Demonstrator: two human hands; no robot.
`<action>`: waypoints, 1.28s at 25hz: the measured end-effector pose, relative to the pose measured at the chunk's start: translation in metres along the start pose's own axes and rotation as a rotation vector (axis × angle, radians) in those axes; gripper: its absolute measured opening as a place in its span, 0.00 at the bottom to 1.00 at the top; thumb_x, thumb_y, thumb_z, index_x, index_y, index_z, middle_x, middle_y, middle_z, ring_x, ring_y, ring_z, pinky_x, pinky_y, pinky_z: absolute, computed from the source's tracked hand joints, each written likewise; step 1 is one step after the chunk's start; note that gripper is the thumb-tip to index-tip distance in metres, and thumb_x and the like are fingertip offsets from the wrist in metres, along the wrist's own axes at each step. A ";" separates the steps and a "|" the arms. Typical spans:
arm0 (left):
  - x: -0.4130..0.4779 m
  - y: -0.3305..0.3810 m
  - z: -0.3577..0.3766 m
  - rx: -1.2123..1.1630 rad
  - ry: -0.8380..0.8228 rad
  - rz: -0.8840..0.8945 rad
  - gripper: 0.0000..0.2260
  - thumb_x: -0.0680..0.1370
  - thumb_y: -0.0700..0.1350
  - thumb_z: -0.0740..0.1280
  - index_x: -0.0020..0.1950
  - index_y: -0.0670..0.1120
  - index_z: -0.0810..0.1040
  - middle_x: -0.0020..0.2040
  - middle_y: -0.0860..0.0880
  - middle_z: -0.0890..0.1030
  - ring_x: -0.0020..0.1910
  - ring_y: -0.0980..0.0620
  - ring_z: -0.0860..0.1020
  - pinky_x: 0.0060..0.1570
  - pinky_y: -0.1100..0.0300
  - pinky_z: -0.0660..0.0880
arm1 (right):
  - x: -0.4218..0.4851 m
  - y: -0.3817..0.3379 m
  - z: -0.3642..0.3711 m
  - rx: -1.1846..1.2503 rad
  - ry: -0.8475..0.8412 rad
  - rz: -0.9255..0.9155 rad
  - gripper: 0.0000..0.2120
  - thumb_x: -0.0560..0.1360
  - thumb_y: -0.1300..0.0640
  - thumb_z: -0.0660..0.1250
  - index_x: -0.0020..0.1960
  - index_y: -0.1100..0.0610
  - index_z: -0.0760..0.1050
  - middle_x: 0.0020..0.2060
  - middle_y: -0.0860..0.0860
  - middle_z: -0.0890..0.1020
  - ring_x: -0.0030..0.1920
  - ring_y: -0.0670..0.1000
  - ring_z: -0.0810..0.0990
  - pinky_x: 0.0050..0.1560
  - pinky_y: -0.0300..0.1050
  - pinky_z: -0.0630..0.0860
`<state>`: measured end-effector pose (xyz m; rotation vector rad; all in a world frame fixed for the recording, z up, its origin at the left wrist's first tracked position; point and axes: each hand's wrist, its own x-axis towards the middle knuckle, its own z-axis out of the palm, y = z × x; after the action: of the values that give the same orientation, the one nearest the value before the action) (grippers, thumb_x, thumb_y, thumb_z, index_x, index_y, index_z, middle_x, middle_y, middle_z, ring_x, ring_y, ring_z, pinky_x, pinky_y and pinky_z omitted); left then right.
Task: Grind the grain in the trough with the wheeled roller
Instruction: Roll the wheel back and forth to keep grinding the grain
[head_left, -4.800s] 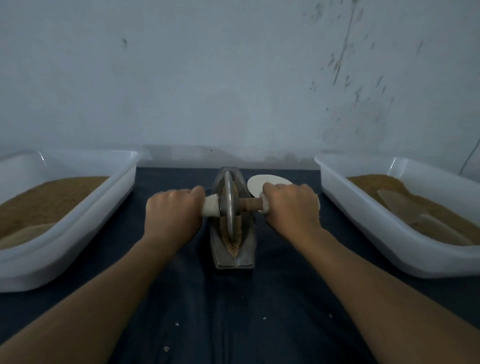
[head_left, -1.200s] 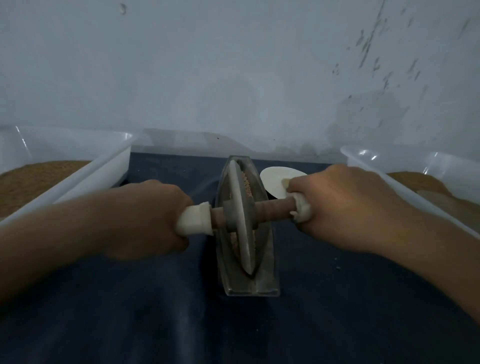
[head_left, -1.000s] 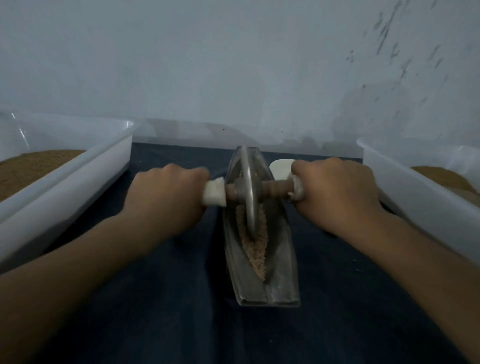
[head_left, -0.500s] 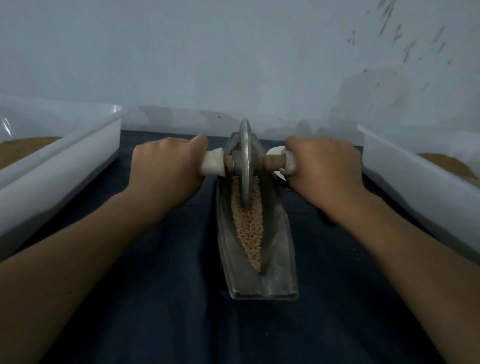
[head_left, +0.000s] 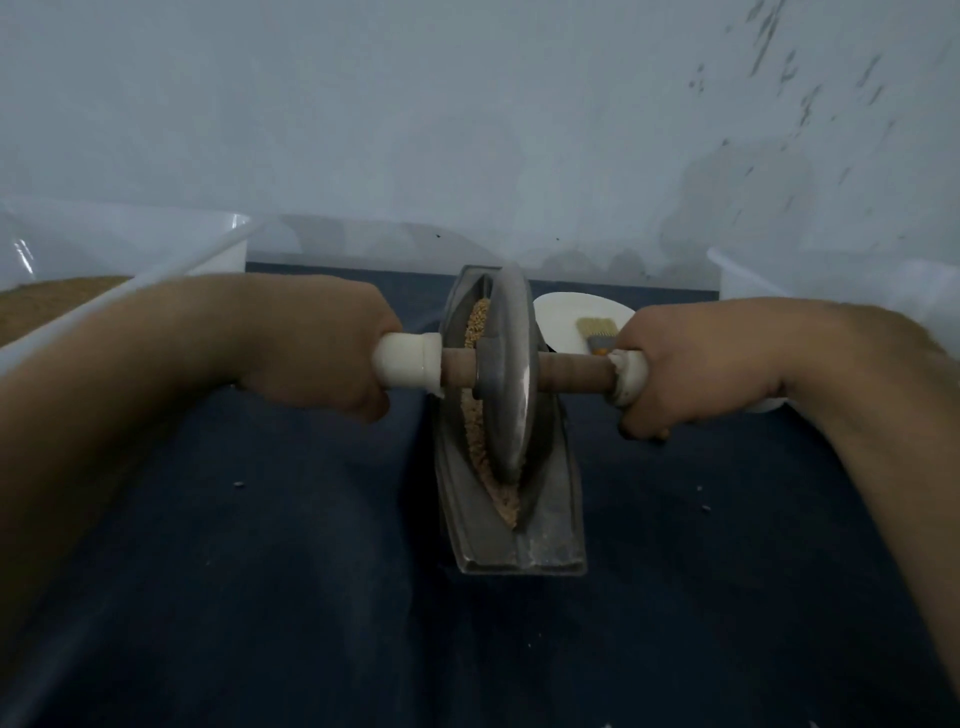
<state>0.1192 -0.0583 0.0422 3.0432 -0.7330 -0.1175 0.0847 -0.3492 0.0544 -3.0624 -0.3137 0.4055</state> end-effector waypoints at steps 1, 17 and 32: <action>0.004 -0.002 0.007 0.061 0.112 -0.008 0.07 0.67 0.53 0.72 0.40 0.54 0.77 0.31 0.54 0.80 0.31 0.54 0.79 0.32 0.58 0.76 | 0.007 0.001 0.007 -0.024 0.131 -0.004 0.07 0.64 0.47 0.71 0.38 0.37 0.74 0.25 0.46 0.78 0.26 0.44 0.76 0.28 0.44 0.69; 0.001 -0.001 -0.004 -0.095 -0.116 0.028 0.06 0.65 0.50 0.73 0.39 0.56 0.78 0.28 0.51 0.81 0.25 0.54 0.79 0.24 0.63 0.71 | -0.002 -0.001 -0.009 -0.024 -0.113 -0.027 0.12 0.59 0.42 0.73 0.36 0.49 0.80 0.24 0.47 0.80 0.23 0.42 0.76 0.28 0.41 0.71; 0.074 -0.010 0.047 0.390 0.939 -0.067 0.09 0.72 0.48 0.71 0.40 0.48 0.71 0.29 0.48 0.68 0.27 0.47 0.64 0.28 0.59 0.56 | 0.078 0.015 0.012 -0.134 0.477 0.052 0.06 0.70 0.49 0.69 0.38 0.50 0.74 0.32 0.50 0.79 0.32 0.51 0.77 0.31 0.42 0.69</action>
<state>0.1857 -0.0827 -0.0098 2.8798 -0.5878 1.4749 0.1586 -0.3475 0.0220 -3.1659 -0.2451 -0.3589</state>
